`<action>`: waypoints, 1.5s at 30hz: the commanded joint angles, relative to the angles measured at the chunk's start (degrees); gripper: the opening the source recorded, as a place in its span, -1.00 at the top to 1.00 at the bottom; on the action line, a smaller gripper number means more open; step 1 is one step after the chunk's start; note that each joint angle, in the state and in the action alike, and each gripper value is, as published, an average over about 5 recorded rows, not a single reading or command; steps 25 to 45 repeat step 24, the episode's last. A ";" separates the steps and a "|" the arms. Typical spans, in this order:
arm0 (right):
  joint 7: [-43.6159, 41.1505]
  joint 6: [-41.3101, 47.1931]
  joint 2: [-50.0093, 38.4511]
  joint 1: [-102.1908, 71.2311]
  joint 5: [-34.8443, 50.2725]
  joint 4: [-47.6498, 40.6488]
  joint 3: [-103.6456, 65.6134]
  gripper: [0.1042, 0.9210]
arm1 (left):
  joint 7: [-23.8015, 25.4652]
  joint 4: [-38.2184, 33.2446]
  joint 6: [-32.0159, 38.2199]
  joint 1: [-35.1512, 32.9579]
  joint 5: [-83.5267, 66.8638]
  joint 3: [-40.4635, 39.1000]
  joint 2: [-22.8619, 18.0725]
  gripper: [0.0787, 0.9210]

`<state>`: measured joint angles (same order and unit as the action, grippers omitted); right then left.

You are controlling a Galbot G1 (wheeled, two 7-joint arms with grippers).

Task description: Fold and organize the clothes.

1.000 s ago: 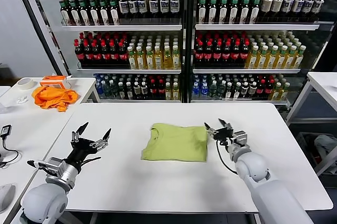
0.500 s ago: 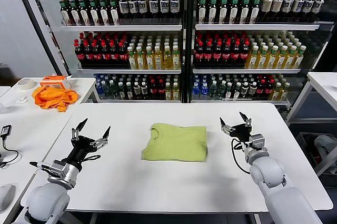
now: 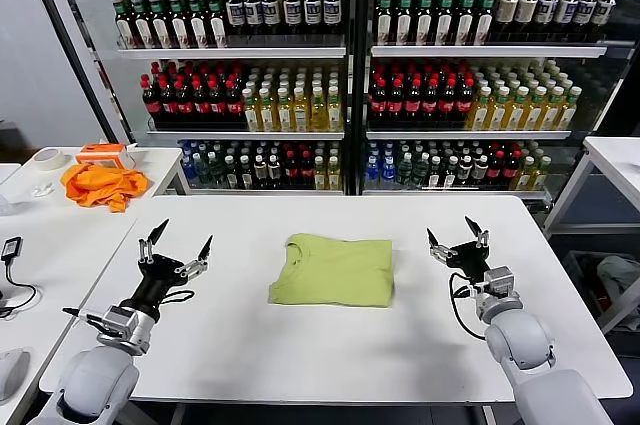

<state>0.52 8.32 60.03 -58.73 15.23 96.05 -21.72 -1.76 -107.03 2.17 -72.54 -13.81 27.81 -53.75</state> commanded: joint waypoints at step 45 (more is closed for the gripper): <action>0.10 -2.63 2.16 -0.73 -6.83 0.48 -0.13 -0.76 | 1.00 2.02 -0.51 2.13 -2.17 2.33 -2.15 -0.77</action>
